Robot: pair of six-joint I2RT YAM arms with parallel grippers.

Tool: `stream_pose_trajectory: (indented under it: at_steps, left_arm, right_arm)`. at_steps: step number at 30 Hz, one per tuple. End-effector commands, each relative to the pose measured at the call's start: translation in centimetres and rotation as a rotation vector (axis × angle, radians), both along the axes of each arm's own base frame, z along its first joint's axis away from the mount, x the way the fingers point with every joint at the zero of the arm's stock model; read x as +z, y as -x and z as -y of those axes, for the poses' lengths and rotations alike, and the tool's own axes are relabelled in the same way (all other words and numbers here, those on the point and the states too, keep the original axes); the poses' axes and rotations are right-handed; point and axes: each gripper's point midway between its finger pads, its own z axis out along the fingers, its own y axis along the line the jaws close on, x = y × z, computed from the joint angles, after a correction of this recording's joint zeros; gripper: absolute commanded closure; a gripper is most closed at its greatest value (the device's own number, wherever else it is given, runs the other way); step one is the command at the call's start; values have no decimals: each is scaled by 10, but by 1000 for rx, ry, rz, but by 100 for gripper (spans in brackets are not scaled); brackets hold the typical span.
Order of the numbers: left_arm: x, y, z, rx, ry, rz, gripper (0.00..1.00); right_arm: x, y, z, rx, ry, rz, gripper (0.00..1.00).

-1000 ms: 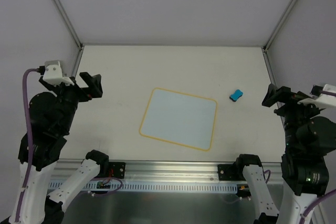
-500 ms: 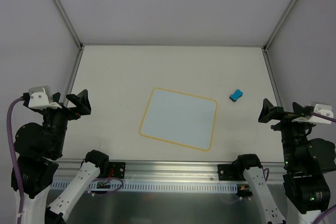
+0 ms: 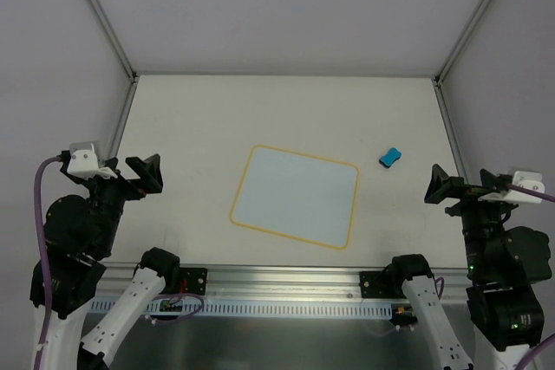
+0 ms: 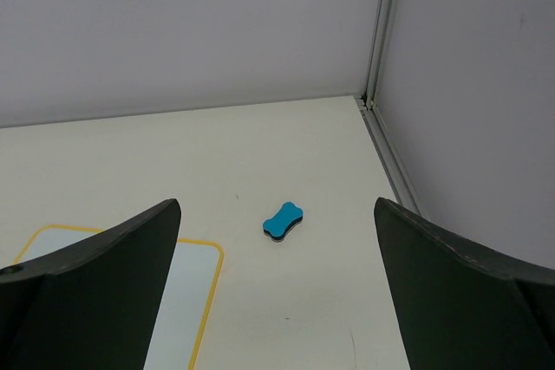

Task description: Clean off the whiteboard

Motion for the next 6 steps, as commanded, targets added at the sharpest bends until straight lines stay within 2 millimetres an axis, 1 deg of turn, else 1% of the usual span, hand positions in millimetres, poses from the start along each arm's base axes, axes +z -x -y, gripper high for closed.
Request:
stream_pose_trajectory:
  at_steps: [1,6]
  left_arm:
    - [-11,-9,13,-39,30,-47,1]
    - [-14,-13,15,-45,28,-66,1]
  right_arm:
    - [7,-3,0,5,21,25,1]
    - [6,-5,-1,7,20,22,1]
